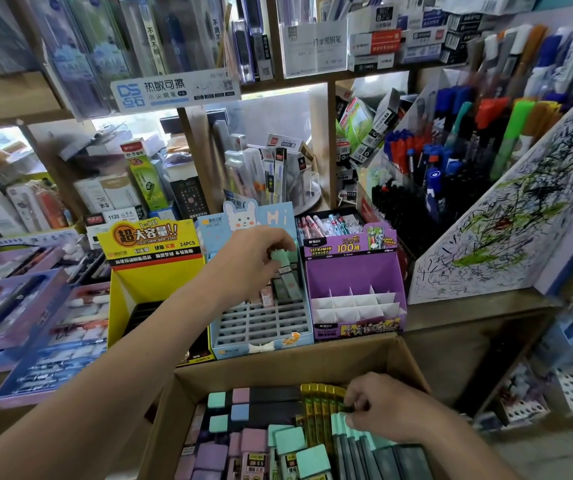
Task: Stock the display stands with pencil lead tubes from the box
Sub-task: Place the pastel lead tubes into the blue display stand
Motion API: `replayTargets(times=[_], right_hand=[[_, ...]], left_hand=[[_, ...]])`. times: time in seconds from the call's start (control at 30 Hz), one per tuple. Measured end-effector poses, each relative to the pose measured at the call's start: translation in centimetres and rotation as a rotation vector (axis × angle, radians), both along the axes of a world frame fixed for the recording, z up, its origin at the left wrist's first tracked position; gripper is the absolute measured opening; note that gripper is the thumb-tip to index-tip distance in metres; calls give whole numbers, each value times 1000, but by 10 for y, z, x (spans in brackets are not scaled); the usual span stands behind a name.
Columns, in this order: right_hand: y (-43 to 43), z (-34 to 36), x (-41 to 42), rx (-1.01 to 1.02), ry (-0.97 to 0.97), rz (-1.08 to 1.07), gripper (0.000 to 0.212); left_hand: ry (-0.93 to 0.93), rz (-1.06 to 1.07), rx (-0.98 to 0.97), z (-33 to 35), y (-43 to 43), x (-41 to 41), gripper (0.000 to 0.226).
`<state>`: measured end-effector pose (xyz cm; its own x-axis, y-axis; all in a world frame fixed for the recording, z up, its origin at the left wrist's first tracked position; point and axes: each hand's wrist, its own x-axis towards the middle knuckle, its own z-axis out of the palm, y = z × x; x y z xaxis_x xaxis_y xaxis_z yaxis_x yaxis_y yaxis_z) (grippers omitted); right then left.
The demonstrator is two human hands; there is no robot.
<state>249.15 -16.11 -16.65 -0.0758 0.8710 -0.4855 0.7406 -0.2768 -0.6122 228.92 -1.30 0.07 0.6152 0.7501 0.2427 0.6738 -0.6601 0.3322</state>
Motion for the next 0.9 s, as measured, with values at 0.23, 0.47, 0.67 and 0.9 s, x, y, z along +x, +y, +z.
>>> replayTargets(times=[0.23, 0.47, 0.67, 0.9], right_hand=[[-1, 2, 0, -1, 9, 9, 36], [0, 0, 0, -6, 20, 4, 34], [1, -3, 2, 8, -7, 23, 36], [3, -7, 2, -2, -1, 19, 35]], left_hand=[[-45, -24, 58, -1, 11, 9, 21], [1, -31, 68, -7, 19, 12, 21], [1, -42, 57, -10, 20, 13, 19], [-42, 7, 100, -19, 21, 16, 14]])
